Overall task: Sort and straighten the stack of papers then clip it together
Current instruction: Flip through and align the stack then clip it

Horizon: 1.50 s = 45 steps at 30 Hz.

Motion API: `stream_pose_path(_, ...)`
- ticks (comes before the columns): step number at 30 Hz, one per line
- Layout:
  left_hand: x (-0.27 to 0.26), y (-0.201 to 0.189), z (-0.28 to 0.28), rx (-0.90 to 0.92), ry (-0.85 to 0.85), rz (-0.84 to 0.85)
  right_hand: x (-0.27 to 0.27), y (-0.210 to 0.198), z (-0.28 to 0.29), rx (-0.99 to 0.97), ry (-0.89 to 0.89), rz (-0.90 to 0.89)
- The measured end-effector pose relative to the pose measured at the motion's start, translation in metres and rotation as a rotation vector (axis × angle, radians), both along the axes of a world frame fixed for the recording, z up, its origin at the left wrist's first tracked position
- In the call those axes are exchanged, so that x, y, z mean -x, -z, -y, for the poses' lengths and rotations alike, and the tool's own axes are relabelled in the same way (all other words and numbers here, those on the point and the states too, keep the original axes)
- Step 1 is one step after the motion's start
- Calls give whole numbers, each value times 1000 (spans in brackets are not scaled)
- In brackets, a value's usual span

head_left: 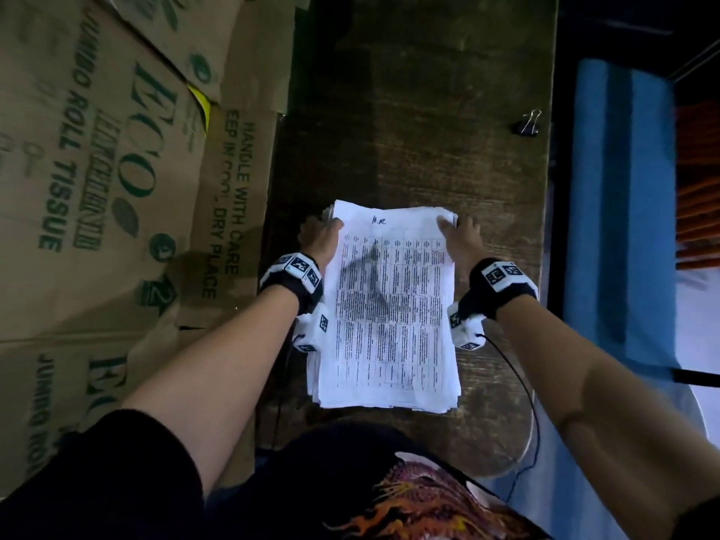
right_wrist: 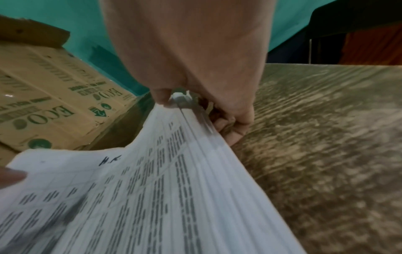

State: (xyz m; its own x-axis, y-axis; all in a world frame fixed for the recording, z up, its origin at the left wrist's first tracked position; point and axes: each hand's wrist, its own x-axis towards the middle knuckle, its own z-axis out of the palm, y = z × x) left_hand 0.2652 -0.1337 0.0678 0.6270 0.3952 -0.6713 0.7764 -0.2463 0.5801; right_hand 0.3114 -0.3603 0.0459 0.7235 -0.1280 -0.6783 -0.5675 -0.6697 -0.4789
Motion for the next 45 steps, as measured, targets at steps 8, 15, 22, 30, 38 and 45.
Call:
stream_pose_path(8,-6,31,-11,322,-69,0,-23,-6,15,-217,-4,-142)
stream_pose_path(15,-2,3,-25,575,-127,119,-27,7,46,-329,-17,-347)
stream_pose_path(22,-8,10,-29,593,-180,105,-10,-19,41,-592,67,-220)
stream_pose_path(30,-22,16,-16,175,-184,151,-15,5,21,-186,207,91)
stream_pose_path(38,-33,14,0,154,-51,91,-16,2,-3,-104,124,60)
stream_pose_path(45,-33,22,-6,81,221,204,-24,-6,-5,-156,-42,103)
